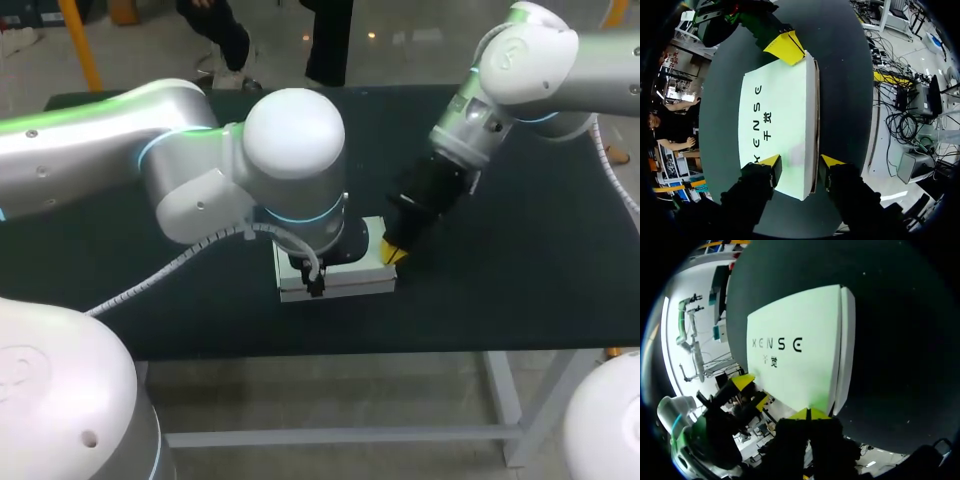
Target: Assemble the packaging by folding the flat box into shape, placing the metal phone stand inside, and closing the box properly
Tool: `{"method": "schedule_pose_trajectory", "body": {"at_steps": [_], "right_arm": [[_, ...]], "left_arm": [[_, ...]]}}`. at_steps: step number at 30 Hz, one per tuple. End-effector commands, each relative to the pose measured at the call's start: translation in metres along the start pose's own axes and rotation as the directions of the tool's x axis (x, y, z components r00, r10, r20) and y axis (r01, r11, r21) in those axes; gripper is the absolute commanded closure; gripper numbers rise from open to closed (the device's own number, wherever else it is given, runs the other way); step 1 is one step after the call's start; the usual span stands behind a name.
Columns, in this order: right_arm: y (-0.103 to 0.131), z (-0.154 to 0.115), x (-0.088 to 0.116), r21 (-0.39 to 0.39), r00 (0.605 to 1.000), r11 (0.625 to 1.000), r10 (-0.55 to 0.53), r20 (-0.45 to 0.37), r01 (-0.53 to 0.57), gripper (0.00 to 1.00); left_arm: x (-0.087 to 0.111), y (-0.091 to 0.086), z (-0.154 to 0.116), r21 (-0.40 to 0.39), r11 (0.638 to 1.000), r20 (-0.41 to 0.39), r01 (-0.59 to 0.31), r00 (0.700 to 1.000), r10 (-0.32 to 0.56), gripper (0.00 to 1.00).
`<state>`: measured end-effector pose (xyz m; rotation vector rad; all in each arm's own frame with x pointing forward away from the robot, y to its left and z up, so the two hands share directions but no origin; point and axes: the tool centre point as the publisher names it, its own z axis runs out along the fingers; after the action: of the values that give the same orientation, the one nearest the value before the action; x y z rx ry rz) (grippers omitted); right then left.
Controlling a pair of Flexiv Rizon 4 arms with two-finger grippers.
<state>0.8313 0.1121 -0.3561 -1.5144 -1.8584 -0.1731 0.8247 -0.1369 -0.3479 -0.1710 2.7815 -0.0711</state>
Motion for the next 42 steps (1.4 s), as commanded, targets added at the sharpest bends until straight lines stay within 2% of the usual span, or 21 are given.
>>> {"method": "schedule_pose_trajectory", "body": {"at_steps": [1, 4, 7, 10, 21, 42], "right_arm": [[0.000, 0.002, 0.000, -0.002, 1.000, 1.000, 0.000, 0.001, 0.000, 1.00], [0.000, 0.002, 0.000, -0.002, 1.000, 1.000, 0.000, 0.000, 0.000, 1.00], [0.000, 0.003, 0.001, -0.003, 1.000, 1.000, -0.001, -0.001, 0.001, 1.00], [0.000, 0.003, 0.001, -0.005, 1.000, 1.000, -0.002, -0.001, 0.002, 1.00], [-0.001, 0.004, -0.002, -0.013, 1.000, 1.000, 0.003, 0.002, -0.003, 1.00], [0.007, 0.015, -0.013, 0.011, 1.000, 1.000, 0.028, -0.012, -0.028, 1.00]], "left_arm": [[0.000, 0.020, -0.021, 0.070, 0.998, -0.003, 0.004, 1.000, -0.004, 0.51], [-0.007, 0.025, -0.027, 0.094, 0.995, -0.023, 0.031, 0.999, -0.029, 0.65], [-0.016, 0.028, -0.026, 0.129, 0.990, -0.074, 0.056, 0.996, -0.047, 1.00], [-0.024, 0.028, -0.019, 0.134, 0.986, -0.105, 0.096, 0.991, -0.082, 1.00], [-0.029, 0.025, 0.006, 0.140, 0.983, -0.196, 0.122, 0.976, -0.093, 1.00], [-0.012, 0.029, 0.024, 0.130, 0.983, -0.230, 0.127, 0.969, -0.094, 1.00]]}}
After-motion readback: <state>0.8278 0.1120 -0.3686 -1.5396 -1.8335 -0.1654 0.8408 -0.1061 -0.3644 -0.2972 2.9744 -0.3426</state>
